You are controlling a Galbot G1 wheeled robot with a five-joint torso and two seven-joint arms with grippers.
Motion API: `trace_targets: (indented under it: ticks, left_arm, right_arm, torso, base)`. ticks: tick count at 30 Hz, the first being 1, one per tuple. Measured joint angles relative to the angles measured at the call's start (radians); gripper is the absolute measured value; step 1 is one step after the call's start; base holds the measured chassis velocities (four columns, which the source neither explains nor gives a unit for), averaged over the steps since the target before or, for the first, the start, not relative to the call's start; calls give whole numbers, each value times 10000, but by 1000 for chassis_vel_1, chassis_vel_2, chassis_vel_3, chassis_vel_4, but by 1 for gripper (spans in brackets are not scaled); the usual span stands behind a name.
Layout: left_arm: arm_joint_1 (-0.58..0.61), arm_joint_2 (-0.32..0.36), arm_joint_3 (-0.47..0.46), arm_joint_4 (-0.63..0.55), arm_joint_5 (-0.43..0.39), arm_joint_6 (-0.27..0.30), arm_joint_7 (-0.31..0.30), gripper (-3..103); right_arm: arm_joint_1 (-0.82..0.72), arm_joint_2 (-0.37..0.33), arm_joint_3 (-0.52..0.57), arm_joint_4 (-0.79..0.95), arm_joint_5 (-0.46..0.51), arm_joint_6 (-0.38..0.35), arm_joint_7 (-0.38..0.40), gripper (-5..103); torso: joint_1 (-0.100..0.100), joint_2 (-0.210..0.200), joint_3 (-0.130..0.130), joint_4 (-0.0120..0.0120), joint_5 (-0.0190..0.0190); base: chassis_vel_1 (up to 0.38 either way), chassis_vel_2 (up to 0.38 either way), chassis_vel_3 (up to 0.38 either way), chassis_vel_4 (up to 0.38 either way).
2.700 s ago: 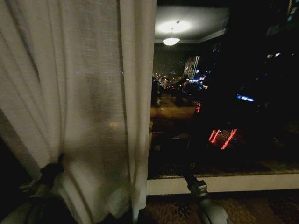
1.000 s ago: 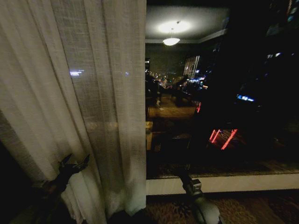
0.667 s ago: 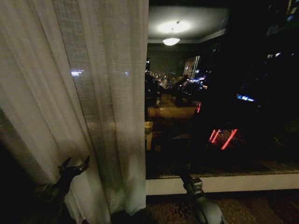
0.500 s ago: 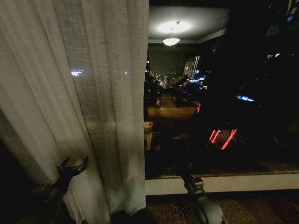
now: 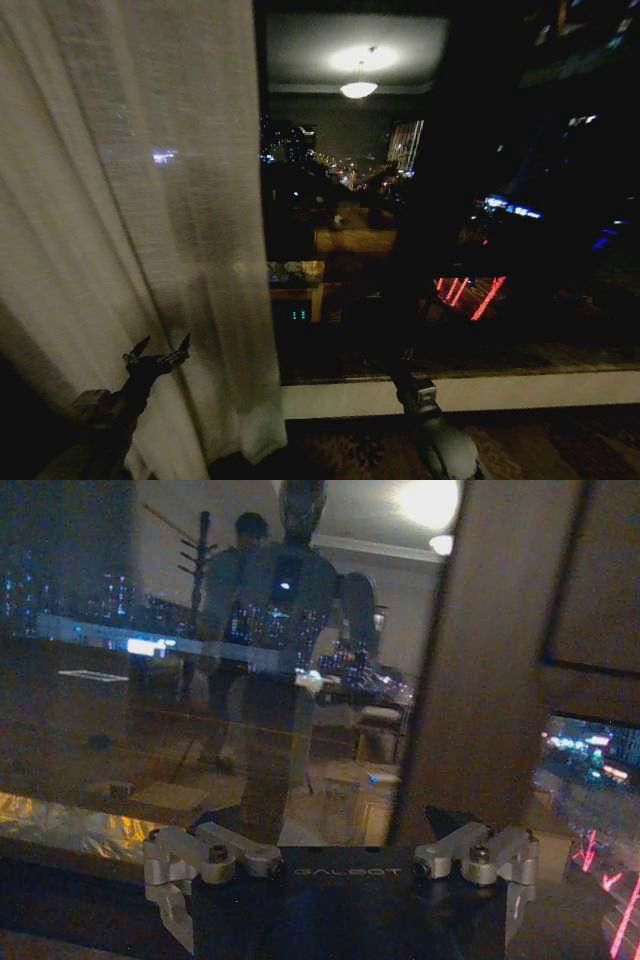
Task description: Open the curtains by pulling them apart, changing their state from closed to fully open.
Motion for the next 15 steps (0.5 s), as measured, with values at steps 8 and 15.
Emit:
trace_targets:
  ticks: [8,15]
  left_arm:
    - [178,-113,-144,-19,71,-160,36,100]
    - [216,-193,-88,-103,237,-216,296,100]
  right_arm:
    - [109,-5,-82,-136,4,40,-27,100]
    - [20,-72,-110,-287,12,445,-29,100]
  torso:
    - [-3,2,0,5,-4]
    - [0,1,0,4,-11]
  base:
    - [-107,-79,89,71]
    - [-12,110,14,-96]
